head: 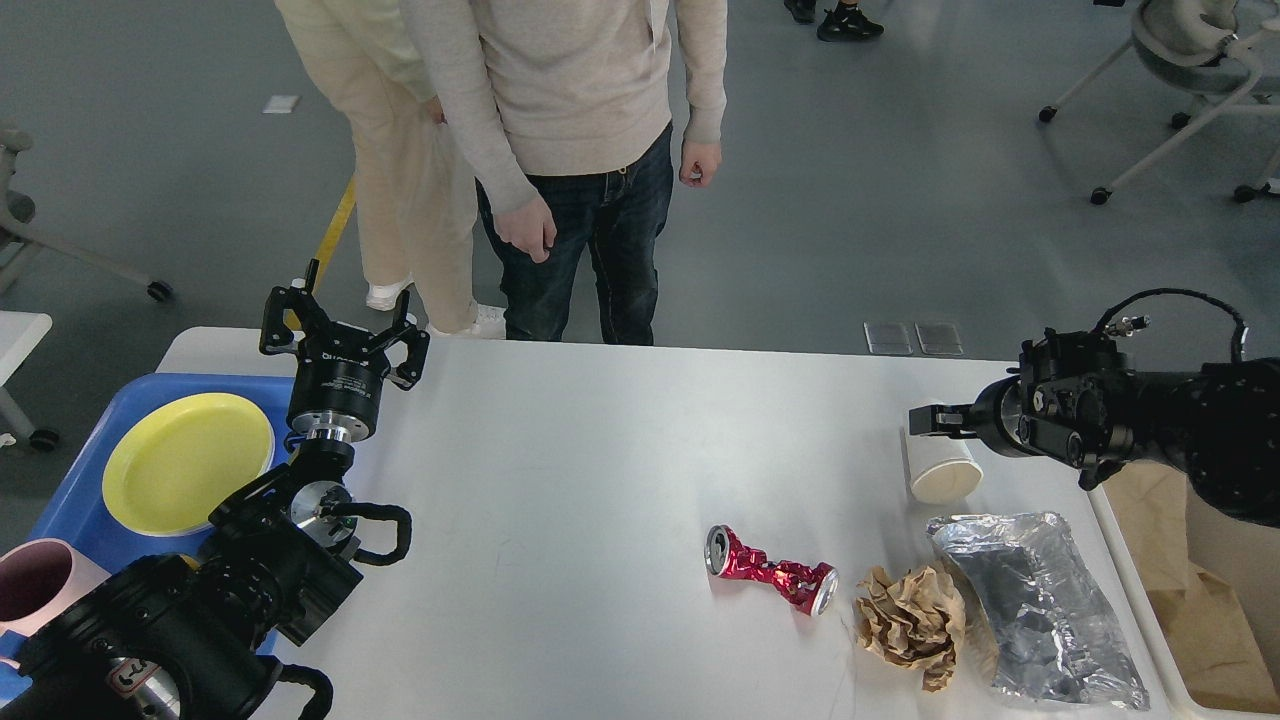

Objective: Tidy desktop
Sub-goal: 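Move the right gripper back and lower it onto the white paper cup, then grasp the paper cup, lift it and drop it into the bin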

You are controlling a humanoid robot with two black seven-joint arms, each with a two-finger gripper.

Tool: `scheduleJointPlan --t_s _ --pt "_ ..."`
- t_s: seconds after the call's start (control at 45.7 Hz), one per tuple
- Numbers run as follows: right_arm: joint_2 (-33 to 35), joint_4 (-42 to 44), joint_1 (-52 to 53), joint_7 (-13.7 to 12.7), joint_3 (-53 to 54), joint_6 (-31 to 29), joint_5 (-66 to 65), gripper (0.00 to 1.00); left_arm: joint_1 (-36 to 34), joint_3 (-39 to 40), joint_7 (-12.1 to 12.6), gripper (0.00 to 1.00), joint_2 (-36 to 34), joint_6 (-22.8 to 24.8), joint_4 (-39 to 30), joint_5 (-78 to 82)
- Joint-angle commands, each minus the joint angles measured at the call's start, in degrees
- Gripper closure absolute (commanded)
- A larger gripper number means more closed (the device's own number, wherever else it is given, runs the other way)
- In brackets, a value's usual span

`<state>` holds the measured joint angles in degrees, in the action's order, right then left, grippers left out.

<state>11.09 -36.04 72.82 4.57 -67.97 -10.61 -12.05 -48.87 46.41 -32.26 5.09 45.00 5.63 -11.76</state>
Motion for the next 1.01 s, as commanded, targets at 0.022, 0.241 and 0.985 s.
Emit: scheduleJointPlan --t_s 0.022,0.241,0.985 --pt "-0.81 1.94 -2.60 0.00 1.09 0.16 0.01 0.00 0.00 0.00 0.00 0.04 0.01 0.00 0.00 0.07" --pt "-1.95 5.63 -5.94 0.00 1.09 2.26 0.01 0.00 0.00 0.00 0.00 0.04 -0.08 0.00 0.00 -0.01" --pt "-3.09 5.54 -9.72 0.00 1.09 6.92 -0.87 1.00 0.00 0.00 0.00 0.04 0.01 0.00 0.00 -0.01"
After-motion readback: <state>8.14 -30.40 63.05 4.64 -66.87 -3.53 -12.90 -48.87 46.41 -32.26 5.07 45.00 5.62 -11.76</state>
